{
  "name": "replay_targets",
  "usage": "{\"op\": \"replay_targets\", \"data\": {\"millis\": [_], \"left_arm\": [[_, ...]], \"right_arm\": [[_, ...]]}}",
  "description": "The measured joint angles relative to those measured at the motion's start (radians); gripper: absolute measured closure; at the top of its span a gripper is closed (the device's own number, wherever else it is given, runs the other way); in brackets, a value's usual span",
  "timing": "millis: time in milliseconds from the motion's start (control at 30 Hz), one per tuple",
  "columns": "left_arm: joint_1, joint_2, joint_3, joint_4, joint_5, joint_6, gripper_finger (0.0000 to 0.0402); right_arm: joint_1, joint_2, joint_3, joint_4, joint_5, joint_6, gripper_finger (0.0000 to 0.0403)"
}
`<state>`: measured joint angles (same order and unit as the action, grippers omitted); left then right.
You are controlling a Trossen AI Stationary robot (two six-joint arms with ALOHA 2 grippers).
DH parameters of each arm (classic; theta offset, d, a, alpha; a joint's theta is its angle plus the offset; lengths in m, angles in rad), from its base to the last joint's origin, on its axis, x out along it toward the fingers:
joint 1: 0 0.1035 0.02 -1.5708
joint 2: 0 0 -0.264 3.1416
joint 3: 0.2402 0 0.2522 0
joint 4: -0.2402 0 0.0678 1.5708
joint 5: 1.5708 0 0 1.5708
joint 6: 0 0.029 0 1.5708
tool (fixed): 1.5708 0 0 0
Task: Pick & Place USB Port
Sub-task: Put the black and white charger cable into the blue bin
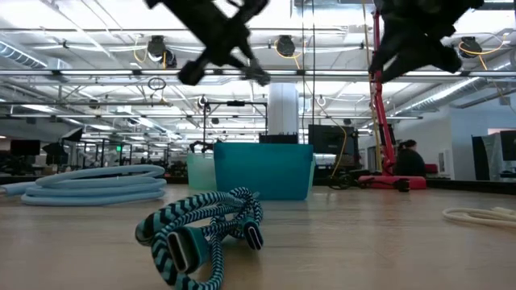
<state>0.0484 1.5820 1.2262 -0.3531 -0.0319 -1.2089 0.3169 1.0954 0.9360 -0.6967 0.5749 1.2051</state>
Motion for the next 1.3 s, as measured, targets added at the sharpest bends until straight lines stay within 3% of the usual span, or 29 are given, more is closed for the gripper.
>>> {"op": "replay_targets", "data": {"millis": [200,400,567,1033,1300], "left_arm": [[0.004,0.15,0.159,-0.138,-0.025,-0.051,0.0389],[0.007,0.207,0.158,-0.176,-0.046,-0.139,0.0389],[0.027,0.249,0.157,-0.149,-0.005,-0.166,0.0389],[0.044,0.315,0.157,-0.135,0.041,-0.164,0.0389],[0.052,0.317,0.156,-0.143,0.052,-0.112,0.0308]], "right_arm": [[-0.004,-0.043,0.0,-0.048,-0.029,-0.115,0.0328],[-0.003,-0.087,0.0,-0.024,-0.026,-0.22,0.0355],[-0.003,-0.109,0.0,-0.018,0.006,-0.249,0.0368],[-0.003,-0.124,0.0,0.026,0.025,-0.279,0.0376],[-0.002,-0.124,0.0,0.035,0.02,-0.294,0.0374]]}}
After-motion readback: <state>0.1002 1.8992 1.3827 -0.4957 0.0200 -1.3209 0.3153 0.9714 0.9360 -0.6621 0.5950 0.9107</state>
